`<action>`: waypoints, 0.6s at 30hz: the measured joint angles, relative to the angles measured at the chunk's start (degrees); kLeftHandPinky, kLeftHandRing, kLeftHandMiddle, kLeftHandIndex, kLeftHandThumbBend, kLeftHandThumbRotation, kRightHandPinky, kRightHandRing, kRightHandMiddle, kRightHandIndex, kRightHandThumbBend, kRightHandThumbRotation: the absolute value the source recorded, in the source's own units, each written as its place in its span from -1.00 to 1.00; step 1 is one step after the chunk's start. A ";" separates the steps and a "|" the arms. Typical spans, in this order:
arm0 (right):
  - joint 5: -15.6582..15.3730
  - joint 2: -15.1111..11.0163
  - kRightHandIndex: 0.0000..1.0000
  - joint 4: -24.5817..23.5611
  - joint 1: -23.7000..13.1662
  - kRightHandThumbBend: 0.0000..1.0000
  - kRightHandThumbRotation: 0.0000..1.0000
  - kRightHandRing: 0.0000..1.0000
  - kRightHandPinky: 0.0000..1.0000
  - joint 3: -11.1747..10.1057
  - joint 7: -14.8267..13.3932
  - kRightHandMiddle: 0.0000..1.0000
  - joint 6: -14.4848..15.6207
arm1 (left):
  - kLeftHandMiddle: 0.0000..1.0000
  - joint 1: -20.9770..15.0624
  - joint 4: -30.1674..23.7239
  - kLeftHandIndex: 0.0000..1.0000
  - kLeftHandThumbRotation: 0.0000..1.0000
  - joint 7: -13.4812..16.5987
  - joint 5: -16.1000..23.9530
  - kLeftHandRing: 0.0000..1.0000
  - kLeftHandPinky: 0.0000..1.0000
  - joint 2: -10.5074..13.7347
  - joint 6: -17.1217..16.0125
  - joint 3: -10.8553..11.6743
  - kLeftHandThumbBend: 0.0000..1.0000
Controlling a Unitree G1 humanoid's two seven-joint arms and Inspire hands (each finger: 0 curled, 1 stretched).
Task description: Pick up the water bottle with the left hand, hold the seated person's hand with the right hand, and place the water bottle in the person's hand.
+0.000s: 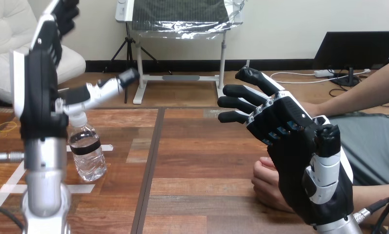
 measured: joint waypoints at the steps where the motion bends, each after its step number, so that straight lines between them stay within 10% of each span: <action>1: 0.00 0.00 0.72 0.00 0.00 0.32 1.00 0.57 0.44 0.00 0.00 0.62 0.00 | 0.76 -0.46 0.57 0.74 -0.86 0.17 0.00 0.79 0.83 0.14 0.11 -0.01 1.00; 18: -0.01 0.00 0.71 0.05 0.00 0.31 1.00 0.57 0.44 -0.03 0.01 0.61 -0.01 | 0.80 -7.49 12.21 0.77 -0.86 3.34 0.43 0.82 0.88 1.98 4.33 -0.11 0.99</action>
